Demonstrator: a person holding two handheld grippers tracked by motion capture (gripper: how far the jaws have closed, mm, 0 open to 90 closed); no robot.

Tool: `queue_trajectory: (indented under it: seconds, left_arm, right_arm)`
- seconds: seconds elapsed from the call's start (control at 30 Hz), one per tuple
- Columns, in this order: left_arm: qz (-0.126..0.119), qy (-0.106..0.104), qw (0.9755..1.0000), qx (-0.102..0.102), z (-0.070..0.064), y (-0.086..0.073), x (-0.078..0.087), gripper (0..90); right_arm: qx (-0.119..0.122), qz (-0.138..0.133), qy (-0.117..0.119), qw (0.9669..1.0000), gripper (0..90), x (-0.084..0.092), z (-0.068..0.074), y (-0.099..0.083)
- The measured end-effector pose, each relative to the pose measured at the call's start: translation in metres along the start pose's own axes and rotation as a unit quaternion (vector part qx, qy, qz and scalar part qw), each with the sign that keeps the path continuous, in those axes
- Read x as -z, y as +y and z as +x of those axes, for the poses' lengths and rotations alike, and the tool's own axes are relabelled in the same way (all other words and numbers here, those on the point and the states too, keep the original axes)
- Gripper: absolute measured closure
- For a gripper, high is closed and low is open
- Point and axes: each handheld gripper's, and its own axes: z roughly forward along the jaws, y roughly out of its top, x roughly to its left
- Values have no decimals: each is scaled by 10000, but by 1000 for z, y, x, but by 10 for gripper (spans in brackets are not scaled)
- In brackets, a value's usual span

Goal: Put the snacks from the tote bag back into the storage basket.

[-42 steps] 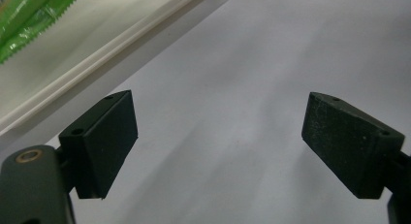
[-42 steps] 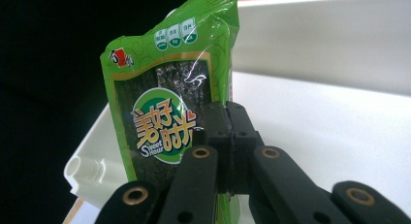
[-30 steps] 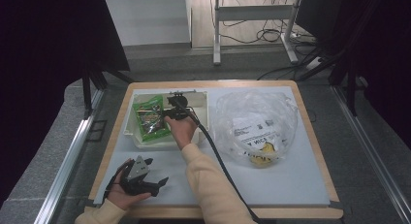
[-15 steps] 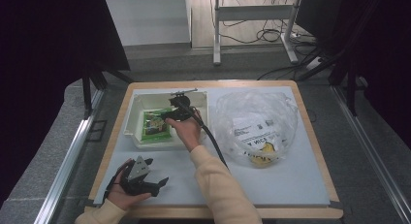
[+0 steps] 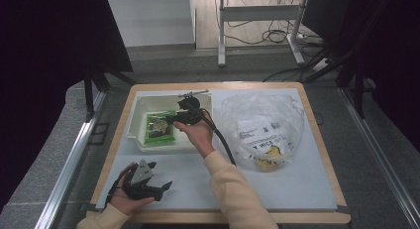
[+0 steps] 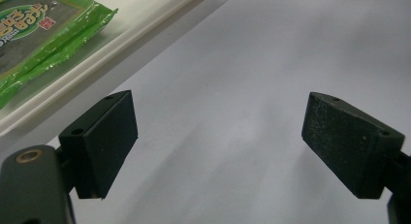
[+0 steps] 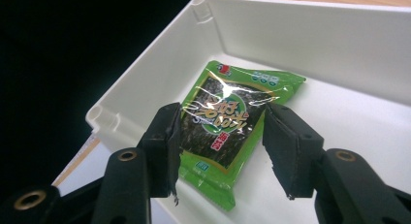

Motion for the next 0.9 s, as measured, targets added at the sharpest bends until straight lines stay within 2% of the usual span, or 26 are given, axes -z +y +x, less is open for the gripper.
queue_trajectory:
  seconds: [0.17,0.23,0.3,0.37,0.47,0.5,0.57,0.63,0.7,0.9]
  left_arm:
    - [7,16,10000,3,0,0,-1,126]
    - [8,27,10000,10,0,-1,-1,127]
    - [14,30,10000,7,0,0,-1,126]
    - [30,33,10000,-5,0,0,-2,126]
    - [30,38,10000,-3,0,0,-2,126]
    - [41,43,10000,-8,0,0,-2,126]
    - [39,45,10000,-2,0,0,-2,126]
    - [50,51,10000,8,0,-1,-2,127]
    - [51,54,10000,8,0,-1,-3,126]
    - [53,76,9999,56,-1,-1,-4,126]
  right_arm:
    - [150,-32,21,9999,476,12,0,-3]
    - [238,-93,47,9997,475,25,-3,-6]
    - [277,-111,40,9995,474,29,-4,-8]
    - [352,-194,50,9992,473,46,-10,-14]
    - [405,-247,39,9989,473,55,-13,-17]
    - [483,-313,33,9983,473,67,-16,-23]
    - [507,-348,9,9981,473,71,-17,-25]
    - [603,-434,-14,9972,472,86,-21,-33]
    - [629,-459,-37,9970,472,91,-23,-36]
    - [717,-528,-85,9960,471,124,-34,-58]
